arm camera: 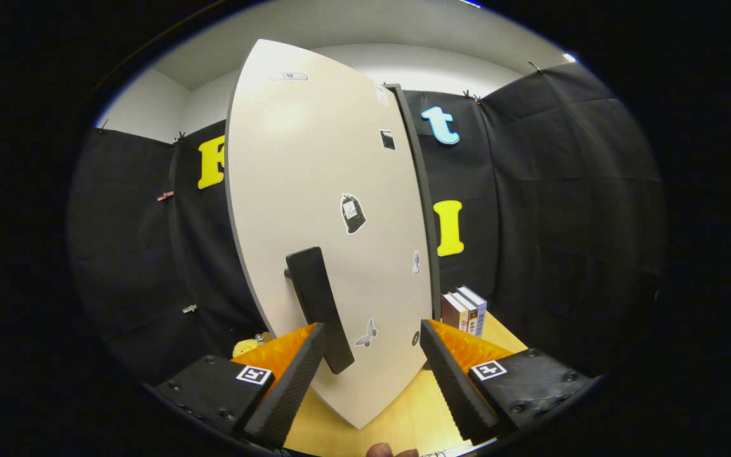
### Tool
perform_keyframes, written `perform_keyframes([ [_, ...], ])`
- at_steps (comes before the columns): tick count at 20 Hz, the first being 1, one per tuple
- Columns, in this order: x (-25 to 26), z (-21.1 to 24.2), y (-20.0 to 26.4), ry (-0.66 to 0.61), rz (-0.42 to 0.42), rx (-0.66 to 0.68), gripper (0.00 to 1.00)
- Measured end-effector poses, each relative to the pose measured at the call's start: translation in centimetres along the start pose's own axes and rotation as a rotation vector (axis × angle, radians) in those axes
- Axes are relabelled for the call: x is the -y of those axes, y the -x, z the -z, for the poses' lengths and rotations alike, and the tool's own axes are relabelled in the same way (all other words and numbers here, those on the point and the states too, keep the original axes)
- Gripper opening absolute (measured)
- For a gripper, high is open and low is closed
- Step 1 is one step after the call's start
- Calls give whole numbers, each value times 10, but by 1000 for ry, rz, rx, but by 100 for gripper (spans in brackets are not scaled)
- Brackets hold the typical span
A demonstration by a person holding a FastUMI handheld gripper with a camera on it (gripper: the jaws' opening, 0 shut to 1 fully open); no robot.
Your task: Open the shoe cabinet door, grab the shoes and put them into the shoe cabinet, then close the shoe cabinet door.
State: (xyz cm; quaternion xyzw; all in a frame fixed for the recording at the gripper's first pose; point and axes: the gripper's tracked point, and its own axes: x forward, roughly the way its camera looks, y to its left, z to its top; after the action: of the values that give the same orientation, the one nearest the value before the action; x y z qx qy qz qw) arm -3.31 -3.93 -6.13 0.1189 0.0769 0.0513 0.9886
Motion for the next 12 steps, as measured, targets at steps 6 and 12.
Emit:
perform_keyframes([
  [6,-19,0,-15,51,-14,4,98],
  [12,-20,-4,-22,55,5,11,98],
])
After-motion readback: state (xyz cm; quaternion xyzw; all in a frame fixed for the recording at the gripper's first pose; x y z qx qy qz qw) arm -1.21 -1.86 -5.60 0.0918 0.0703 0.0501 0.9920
